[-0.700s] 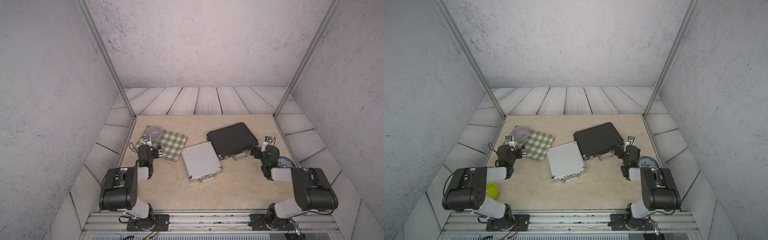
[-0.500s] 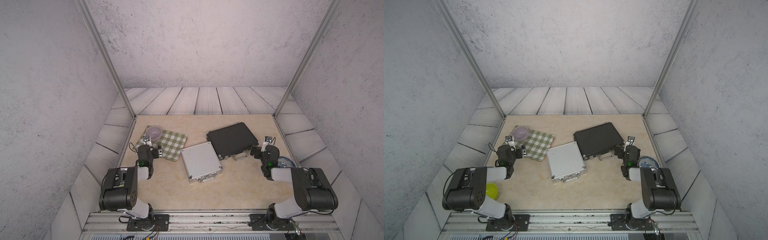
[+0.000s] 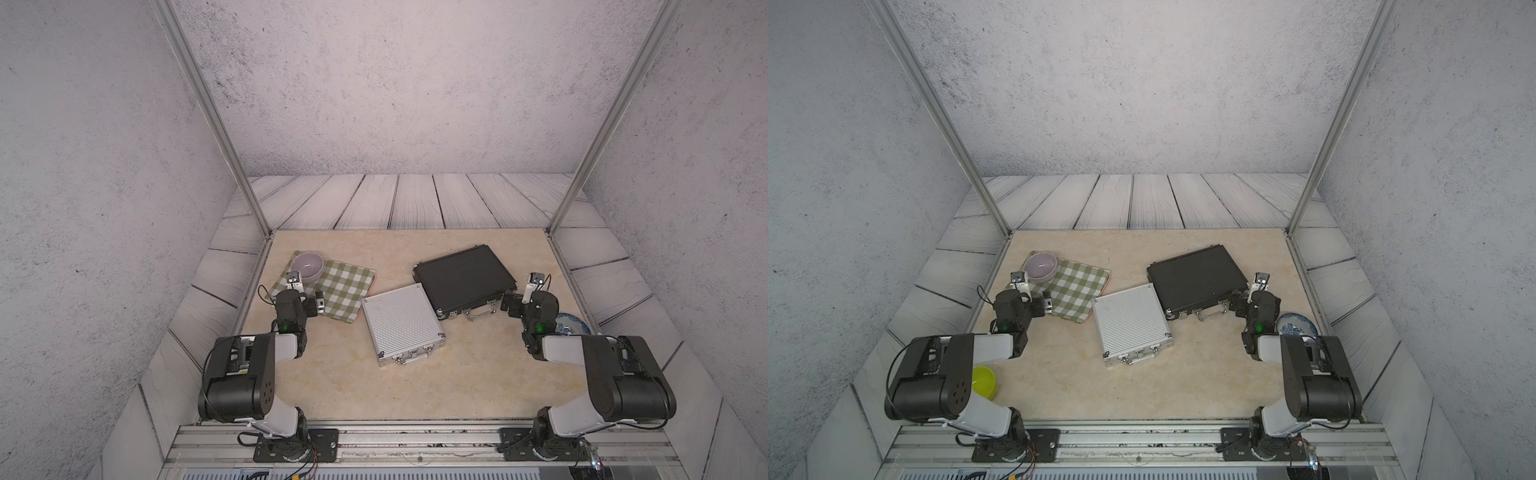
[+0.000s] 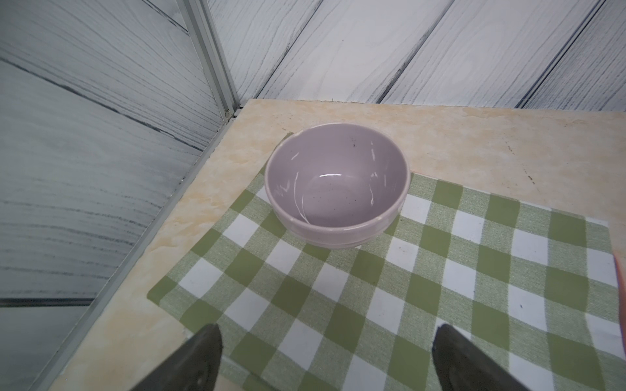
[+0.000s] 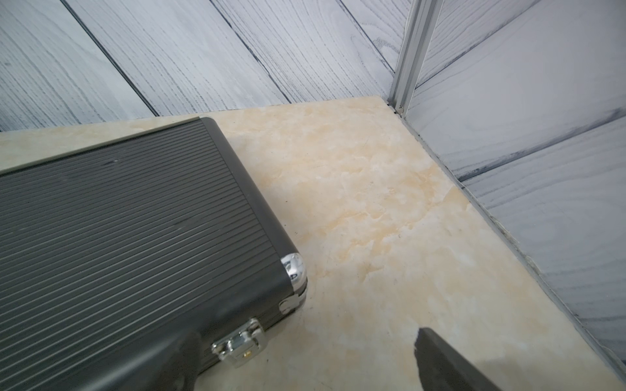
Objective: Open the poker set cases
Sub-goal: Adjust the poker set case at the center of the board.
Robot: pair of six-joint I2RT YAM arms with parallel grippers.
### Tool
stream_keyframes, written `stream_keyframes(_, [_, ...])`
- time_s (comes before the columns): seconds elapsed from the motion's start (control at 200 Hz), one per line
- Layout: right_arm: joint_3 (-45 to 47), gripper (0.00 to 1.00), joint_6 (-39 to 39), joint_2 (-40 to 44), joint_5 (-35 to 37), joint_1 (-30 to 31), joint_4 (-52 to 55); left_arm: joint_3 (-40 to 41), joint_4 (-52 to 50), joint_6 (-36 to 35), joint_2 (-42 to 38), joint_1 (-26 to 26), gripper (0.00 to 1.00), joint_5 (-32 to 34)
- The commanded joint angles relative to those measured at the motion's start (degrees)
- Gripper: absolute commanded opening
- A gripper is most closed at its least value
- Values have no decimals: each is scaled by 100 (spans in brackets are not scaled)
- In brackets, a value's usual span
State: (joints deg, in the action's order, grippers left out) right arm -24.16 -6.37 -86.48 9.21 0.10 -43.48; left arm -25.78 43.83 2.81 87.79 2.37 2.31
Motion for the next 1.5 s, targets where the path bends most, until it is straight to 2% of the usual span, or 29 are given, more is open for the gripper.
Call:
stream_keyframes(0.0, [-71, 99, 24, -75, 94, 17, 0, -32, 13, -17, -46, -45, 100, 16])
stream_keyframes(0.405, [-72, 99, 30, -73, 97, 17, -2, -41, 2, -18, -43, -44, 100, 16])
stream_keyframes(0.495, [-19, 99, -32, 34, 300, 17, -71, -16, 45, 7, -68, -51, 95, 36])
stream_keyframes(0.545, [-56, 98, -117, 366, 460, 17, 317, 25, 214, 42, -173, -44, 89, 142])
stream_keyframes(0.641, [-211, 93, -58, 1182, 353, 21, 1180, 185, -152, -116, -865, -88, 85, -4])
stream_keyframes(0.706, [-415, 90, -198, 1695, 186, 21, 1801, 124, -639, -221, -1396, -327, 81, 438])
stream_keyframes(0.821, [-1220, 84, -741, 2149, -686, 25, 3280, -269, -1638, 92, -2119, -762, 77, 1164])
stream_keyframes(0.871, [-1597, 82, -932, 2161, -1110, 76, 3850, -458, -2098, 439, -2374, -974, 74, 1468])
stream_keyframes(0.921, [-1952, 80, -1136, 2146, -1344, 209, 4375, -648, -2516, 822, -2584, -1135, 70, 1492])
stream_keyframes(0.981, [-2232, 79, -1258, 2144, -1709, 429, 4758, -877, -3032, 1490, -2802, -1325, 67, 1326])
stream_keyframes(1.066, [-2508, 77, -1395, 2148, -2088, 829, 5192, -1063, -3491, 2399, -3022, -1593, 60, 513])
stream_keyframes(1.131, [-2622, 76, -1527, 2114, -2305, 1077, 5425, -1111, -3743, 2915, -3057, -1880, 55, -47])
stream_keyframes(1.211, [-2698, 71, -1645, 2002, -2698, 1439, 5733, -1180, -4228, 3300, -2998, -2156, 51, -771])
stream_keyframes(1.361, [-2442, 66, -1554, 1984, -2899, 2268, 6262, -1273, -5469, 3243, -3014, -2311, 51, -1882])
stream_keyframes(1.496, [-2050, 58, -1727, 2021, -2945, 2786, 6289, -1086, -5886, 3168, -3208, -2320, 53, -2230])
